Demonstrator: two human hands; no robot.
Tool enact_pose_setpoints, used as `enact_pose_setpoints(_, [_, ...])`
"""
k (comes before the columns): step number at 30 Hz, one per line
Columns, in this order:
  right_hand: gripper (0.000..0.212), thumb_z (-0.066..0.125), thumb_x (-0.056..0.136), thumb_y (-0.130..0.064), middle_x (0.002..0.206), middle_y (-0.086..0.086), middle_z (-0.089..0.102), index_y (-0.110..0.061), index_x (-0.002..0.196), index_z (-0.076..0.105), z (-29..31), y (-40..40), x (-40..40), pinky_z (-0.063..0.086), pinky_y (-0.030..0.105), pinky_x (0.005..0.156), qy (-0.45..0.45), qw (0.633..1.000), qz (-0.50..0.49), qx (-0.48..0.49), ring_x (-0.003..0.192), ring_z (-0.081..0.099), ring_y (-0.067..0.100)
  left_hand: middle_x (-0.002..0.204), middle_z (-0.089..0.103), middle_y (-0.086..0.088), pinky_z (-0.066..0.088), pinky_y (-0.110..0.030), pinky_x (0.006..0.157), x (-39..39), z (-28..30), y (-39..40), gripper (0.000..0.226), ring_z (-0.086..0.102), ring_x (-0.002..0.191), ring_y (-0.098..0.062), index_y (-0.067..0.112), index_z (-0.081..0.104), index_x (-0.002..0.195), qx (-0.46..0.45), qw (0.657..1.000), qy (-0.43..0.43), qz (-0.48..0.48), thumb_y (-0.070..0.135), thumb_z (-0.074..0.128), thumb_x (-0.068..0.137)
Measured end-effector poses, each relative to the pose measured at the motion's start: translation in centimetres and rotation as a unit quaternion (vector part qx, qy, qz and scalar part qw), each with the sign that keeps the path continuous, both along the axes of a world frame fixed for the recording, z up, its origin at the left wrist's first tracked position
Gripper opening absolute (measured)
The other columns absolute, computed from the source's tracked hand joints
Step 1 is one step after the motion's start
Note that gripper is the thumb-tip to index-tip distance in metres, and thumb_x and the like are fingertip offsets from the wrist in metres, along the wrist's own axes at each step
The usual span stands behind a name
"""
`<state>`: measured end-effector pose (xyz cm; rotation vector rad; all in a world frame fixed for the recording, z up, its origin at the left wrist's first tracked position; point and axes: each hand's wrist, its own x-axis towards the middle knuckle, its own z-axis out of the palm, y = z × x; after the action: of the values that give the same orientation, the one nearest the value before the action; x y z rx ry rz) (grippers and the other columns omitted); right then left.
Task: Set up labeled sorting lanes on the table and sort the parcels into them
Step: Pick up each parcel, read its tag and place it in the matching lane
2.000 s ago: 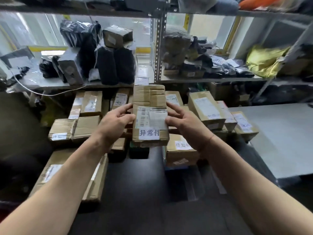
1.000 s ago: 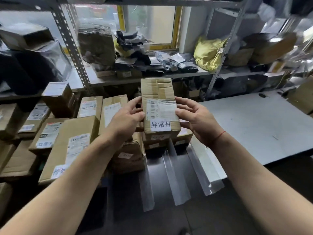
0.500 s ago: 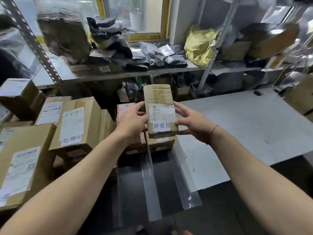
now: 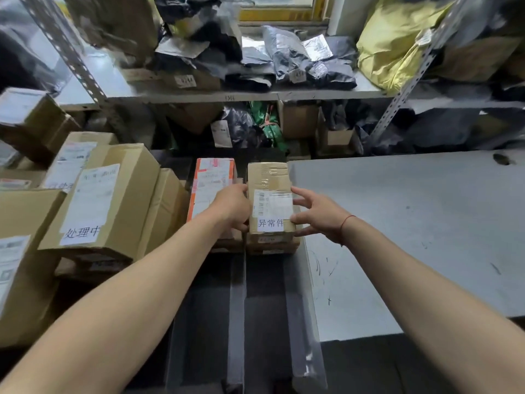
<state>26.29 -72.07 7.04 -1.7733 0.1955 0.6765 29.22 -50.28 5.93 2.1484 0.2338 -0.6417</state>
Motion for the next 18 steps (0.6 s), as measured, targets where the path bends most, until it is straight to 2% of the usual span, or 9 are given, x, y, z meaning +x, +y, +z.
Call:
enact_pose_setpoints(2, [0.077, 0.066, 0.095, 0.009, 0.152, 0.004, 0.057, -0.033, 0.156, 0.045, -0.8, -0.2, 0.4, 0.064, 0.056, 0.085, 0.005, 1.0, -0.004, -0.002, 0.112, 0.071, 0.025, 0.122, 0.073, 0.007, 0.065, -0.028, 0.06, 0.5, -0.7, -0.4, 0.028, 0.075, 0.099, -0.017, 0.029, 0.06, 0.131, 0.02, 1.0, 0.013, -0.014, 0.021, 0.062, 0.105])
enact_pose_setpoints(5, [0.08, 0.067, 0.094, 0.01, 0.153, 0.005, 0.054, -0.032, 0.158, 0.043, -1.4, -0.3, 0.9, 0.065, 0.055, 0.083, 0.003, 1.0, -0.011, 0.002, 0.111, 0.07, 0.026, 0.117, 0.074, 0.006, 0.067, -0.035, 0.069, 1.2, -1.4, -0.6, 0.019, 0.076, 0.097, -0.017, 0.03, 0.061, 0.124, 0.039, 0.998, 0.023, -0.032, 0.026, 0.059, 0.105])
enact_pose_setpoints(11, [0.077, 0.069, 0.095, 0.006, 0.154, 0.004, 0.054, -0.035, 0.155, 0.045, -1.6, -0.4, 1.1, 0.064, 0.057, 0.085, -0.006, 1.0, -0.01, -0.011, 0.125, 0.066, 0.032, 0.122, 0.074, 0.006, 0.068, -0.042, 0.078, 1.6, -1.1, -0.6, 0.026, 0.075, 0.105, -0.018, 0.03, 0.059, 0.13, -0.003, 0.998, 0.042, -0.04, 0.02, 0.054, 0.106])
enact_pose_setpoints(15, [0.076, 0.07, 0.095, 0.004, 0.152, 0.004, 0.055, -0.035, 0.156, 0.044, -1.6, -0.2, 1.0, 0.064, 0.056, 0.086, -0.005, 1.0, -0.015, -0.022, 0.127, 0.065, 0.033, 0.13, 0.07, 0.01, 0.067, -0.044, 0.082, 1.3, -0.7, -0.5, 0.028, 0.072, 0.111, -0.019, 0.03, 0.056, 0.132, -0.014, 0.998, 0.044, -0.043, 0.019, 0.054, 0.106])
enact_pose_setpoints(18, [0.07, 0.07, 0.097, -0.001, 0.145, 0.007, 0.058, -0.029, 0.155, 0.046, -1.6, -0.1, 0.6, 0.063, 0.055, 0.088, -0.029, 0.998, -0.019, -0.058, 0.127, 0.064, 0.033, 0.135, 0.067, 0.005, 0.066, -0.045, 0.086, 0.4, 0.1, -0.6, 0.034, 0.07, 0.101, -0.014, 0.026, 0.054, 0.136, 0.001, 0.998, 0.023, -0.051, 0.018, 0.057, 0.104])
